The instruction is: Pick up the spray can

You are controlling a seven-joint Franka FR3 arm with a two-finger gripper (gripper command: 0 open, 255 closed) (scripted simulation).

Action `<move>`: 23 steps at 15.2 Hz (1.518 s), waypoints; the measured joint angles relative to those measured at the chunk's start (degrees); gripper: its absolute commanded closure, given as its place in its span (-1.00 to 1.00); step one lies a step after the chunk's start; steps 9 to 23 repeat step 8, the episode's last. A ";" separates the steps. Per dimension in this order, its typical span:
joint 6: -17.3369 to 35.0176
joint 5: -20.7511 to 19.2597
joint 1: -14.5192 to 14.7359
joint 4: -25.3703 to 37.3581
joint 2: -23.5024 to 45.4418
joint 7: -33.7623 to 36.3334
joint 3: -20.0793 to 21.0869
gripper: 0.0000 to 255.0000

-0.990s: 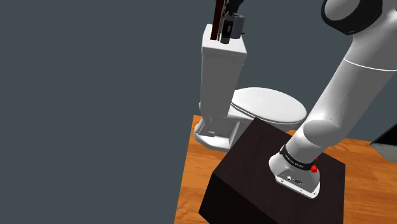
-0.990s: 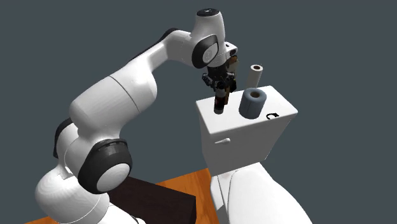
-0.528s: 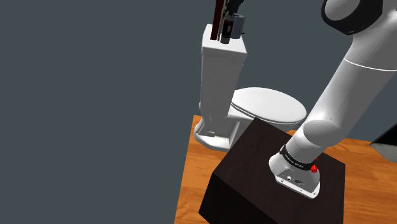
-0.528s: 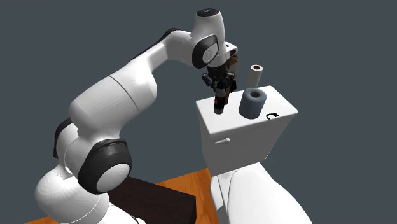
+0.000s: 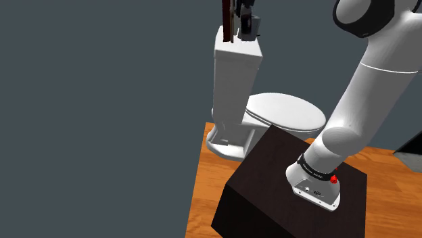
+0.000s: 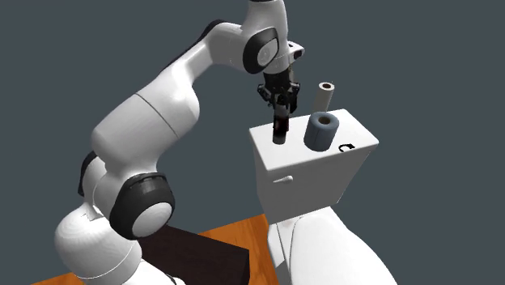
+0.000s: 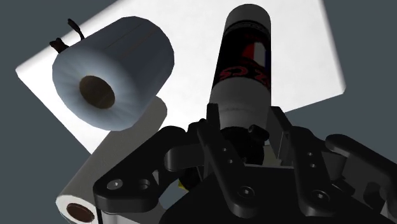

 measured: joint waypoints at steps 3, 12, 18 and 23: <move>-3.29 0.83 -0.67 5.39 2.15 -0.60 -0.21 1.00; -9.14 2.14 -1.82 14.82 5.81 -1.14 -0.41 1.00; -9.14 2.14 -1.82 14.82 5.81 -1.14 -0.41 1.00; -9.14 2.14 -1.82 14.82 5.81 -1.14 -0.41 1.00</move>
